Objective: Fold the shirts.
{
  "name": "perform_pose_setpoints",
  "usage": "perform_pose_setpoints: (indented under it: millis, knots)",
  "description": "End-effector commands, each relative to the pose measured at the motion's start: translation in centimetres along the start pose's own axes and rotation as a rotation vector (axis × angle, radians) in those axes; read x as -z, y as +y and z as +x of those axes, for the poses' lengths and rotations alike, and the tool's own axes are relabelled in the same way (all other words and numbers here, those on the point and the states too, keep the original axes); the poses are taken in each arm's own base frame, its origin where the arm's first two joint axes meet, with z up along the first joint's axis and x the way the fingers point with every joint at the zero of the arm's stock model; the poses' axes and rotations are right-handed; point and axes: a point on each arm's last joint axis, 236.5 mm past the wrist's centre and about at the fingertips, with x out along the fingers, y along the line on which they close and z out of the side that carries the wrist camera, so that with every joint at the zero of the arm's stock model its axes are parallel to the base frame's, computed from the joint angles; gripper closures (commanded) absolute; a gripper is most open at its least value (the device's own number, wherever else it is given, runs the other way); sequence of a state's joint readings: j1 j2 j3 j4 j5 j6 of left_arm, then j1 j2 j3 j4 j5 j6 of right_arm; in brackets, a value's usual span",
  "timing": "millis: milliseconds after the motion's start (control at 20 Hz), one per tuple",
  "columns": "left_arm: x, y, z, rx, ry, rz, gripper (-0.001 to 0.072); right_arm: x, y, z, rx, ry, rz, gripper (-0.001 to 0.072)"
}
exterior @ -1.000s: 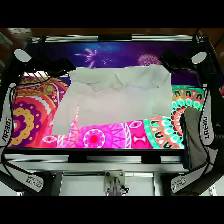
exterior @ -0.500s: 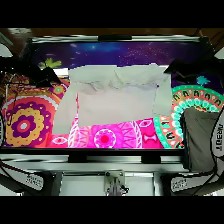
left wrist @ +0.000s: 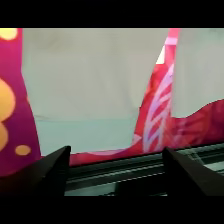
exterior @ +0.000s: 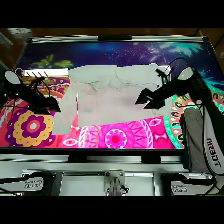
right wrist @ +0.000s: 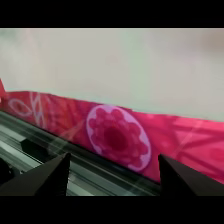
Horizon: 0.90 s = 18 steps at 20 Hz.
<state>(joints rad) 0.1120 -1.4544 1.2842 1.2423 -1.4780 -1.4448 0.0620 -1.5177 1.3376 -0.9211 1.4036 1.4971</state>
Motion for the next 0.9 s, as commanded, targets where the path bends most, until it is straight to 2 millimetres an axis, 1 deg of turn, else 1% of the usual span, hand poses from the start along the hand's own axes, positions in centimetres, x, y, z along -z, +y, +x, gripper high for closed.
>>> perform_pose_setpoints:
  millis: [0, 100, 200, 300, 400, 500, 600, 700, 750, 850]
  knots:
    - [0.8, 2.3, 1.5, -0.016, -0.043, -0.017, 0.0029, 1.7, 2.1, 3.4, -0.013, 0.036, -0.018, 0.0044]
    - [-0.3, 3.5, 1.4, -0.022, -0.091, -0.047, 0.0029, 1.6, 3.4, 4.7, -0.008, 0.019, -0.057, 0.0044]
    - [-0.9, 4.1, 1.7, -0.025, -0.108, -0.059, 0.0033, 1.3, 3.8, 5.9, -0.004, -0.001, -0.047, 0.0044]
    - [-0.9, 3.4, 2.3, -0.005, -0.093, -0.056, 0.0033, 1.7, 3.1, 7.0, 0.004, 0.027, -0.024, 0.0044]
    - [-0.9, 2.0, 2.9, 0.020, -0.081, -0.017, 0.0044, 2.3, 2.4, 7.7, 0.011, 0.068, -0.011, 0.0045]
    - [-0.8, 0.4, 3.4, 0.032, -0.070, 0.037, 0.0044, 2.4, 1.5, 7.5, 0.030, 0.082, -0.004, 0.0044]
    - [-0.6, -1.0, 3.9, 0.034, -0.059, 0.074, 0.0044, 2.4, 0.4, 6.6, 0.030, 0.090, 0.025, 0.0044]
    - [-0.5, -2.9, 4.3, 0.061, -0.053, 0.100, 0.0044, 2.0, -0.8, 5.6, 0.026, 0.087, 0.063, 0.0044]
    - [-0.4, -3.9, 4.5, 0.079, -0.051, 0.112, 0.0045, 1.7, -1.7, 5.1, 0.033, 0.075, 0.080, 0.0045]
    - [-0.4, -5.1, 4.9, 0.079, -0.053, 0.144, 0.0046, 0.7, -4.2, 4.2, 0.092, 0.036, 0.108, 0.0045]
